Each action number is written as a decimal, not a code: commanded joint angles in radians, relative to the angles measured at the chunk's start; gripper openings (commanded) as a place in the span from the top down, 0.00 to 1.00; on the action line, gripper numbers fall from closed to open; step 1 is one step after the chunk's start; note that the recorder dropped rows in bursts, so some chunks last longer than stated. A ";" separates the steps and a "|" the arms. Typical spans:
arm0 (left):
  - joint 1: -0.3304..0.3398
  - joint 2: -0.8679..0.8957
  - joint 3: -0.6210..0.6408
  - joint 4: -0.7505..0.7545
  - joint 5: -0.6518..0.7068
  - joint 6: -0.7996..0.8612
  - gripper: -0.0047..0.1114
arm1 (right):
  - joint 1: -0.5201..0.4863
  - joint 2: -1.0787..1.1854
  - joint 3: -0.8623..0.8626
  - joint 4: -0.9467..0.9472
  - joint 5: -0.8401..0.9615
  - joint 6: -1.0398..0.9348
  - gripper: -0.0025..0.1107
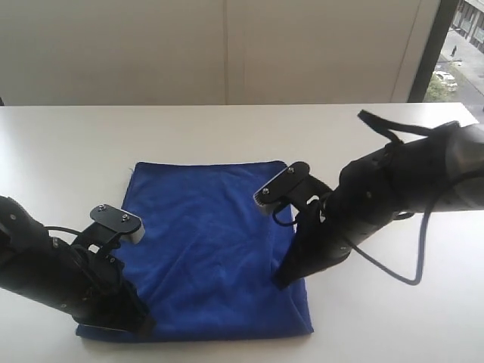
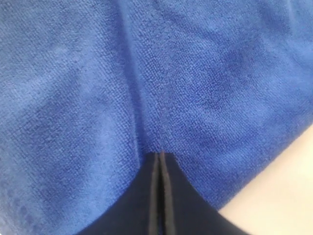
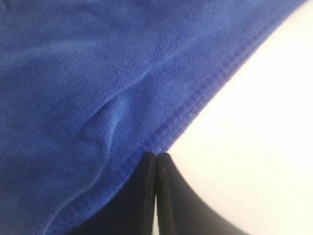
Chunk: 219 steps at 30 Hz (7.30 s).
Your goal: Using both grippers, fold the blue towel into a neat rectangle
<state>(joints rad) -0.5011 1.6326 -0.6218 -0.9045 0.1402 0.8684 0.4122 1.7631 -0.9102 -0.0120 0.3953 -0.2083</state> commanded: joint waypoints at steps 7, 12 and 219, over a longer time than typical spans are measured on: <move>0.001 0.016 0.023 0.021 -0.016 -0.003 0.96 | -0.003 -0.021 0.004 0.057 0.030 0.026 0.98; 0.001 0.016 0.023 0.021 -0.016 -0.003 0.96 | 0.025 -0.008 0.004 0.067 0.022 0.024 0.98; -0.137 0.007 0.038 0.136 -0.148 -0.211 0.96 | 0.116 0.009 0.028 -0.022 0.300 -0.130 0.98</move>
<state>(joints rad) -0.6349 1.6138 -0.5908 -0.7661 -0.0441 0.6510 0.5280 1.7668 -0.8865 -0.0254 0.6872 -0.3423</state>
